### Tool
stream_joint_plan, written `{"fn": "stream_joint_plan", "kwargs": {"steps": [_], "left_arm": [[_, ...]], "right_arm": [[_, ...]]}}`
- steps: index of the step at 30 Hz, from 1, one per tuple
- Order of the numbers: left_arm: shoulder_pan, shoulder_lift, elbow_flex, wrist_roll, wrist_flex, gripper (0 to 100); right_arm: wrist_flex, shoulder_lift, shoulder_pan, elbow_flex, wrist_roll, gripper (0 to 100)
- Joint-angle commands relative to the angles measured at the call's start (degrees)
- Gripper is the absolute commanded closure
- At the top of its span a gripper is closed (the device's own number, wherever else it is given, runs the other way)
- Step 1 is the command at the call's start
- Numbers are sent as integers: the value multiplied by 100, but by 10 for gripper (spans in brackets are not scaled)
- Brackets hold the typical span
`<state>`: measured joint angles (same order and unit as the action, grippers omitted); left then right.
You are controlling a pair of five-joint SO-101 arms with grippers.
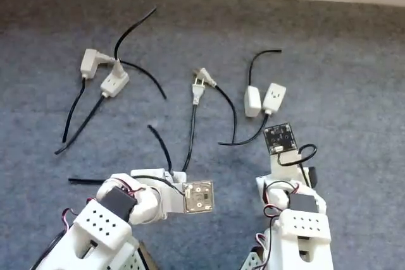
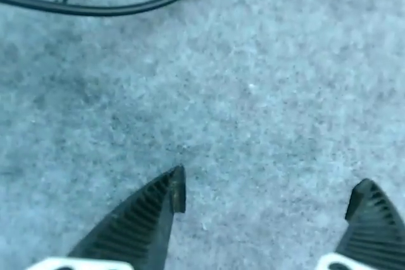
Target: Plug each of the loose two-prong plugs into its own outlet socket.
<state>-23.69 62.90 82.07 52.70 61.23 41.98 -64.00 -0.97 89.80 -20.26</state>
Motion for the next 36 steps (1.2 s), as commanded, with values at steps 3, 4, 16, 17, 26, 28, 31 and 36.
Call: {"fn": "stream_joint_plan", "kwargs": {"steps": [3,4,16,17,26,28,31,36], "left_arm": [[268,13,-40,-9,53,822],[435,13,-75,9,62,768],[1112,-40,-1314,9,44,716],[1112,-48,-1385,9,53,715],[769,-585,-1464,0,9,715],[778,-1138,-1701,-114,-167,715],[769,-2167,-2220,-185,-264,715],[760,-3556,-3020,-158,-281,715]], "right_arm": [[-84,40,22,-31,9,617],[-84,40,22,-31,9,617],[-84,40,48,-31,9,617],[-84,40,119,-31,9,617],[-84,40,295,101,9,617],[-84,40,295,101,9,617],[-84,40,295,101,9,617],[-84,40,295,101,9,617]]}}
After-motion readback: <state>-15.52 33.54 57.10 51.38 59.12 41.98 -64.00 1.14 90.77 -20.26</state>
